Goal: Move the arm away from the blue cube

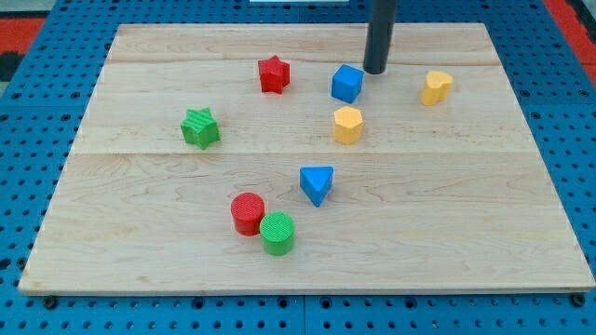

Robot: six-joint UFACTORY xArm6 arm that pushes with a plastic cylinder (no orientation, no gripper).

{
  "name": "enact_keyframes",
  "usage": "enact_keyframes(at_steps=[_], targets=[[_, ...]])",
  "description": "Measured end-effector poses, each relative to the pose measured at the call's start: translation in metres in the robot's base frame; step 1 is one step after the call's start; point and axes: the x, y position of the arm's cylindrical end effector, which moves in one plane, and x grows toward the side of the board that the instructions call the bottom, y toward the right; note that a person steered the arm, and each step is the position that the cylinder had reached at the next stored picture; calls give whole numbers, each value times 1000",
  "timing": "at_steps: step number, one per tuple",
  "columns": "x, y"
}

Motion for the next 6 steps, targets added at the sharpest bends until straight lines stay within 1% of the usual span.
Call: enact_keyframes(at_steps=[1, 3, 6], targets=[[11, 0], [29, -19], [30, -45]])
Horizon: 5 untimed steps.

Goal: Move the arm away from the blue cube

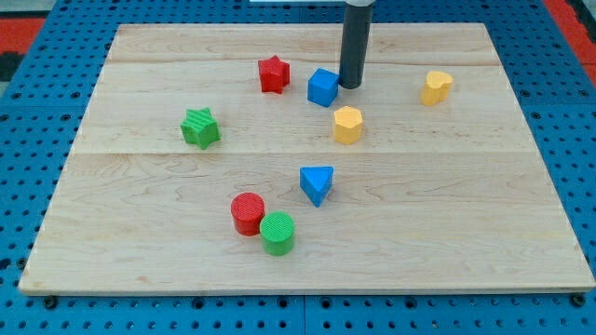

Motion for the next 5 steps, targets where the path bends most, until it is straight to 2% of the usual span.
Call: enact_keyframes(at_steps=[3, 4, 5], targets=[[0, -15], [-6, -1], [-19, 50]])
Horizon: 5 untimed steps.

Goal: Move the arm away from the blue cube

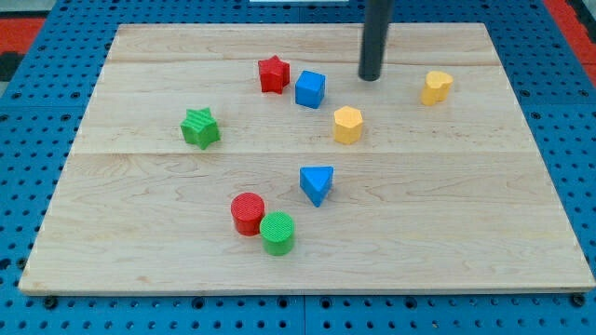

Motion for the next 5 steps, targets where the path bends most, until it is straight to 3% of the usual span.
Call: enact_keyframes(at_steps=[3, 5], targets=[[-2, 104], [64, 143]])
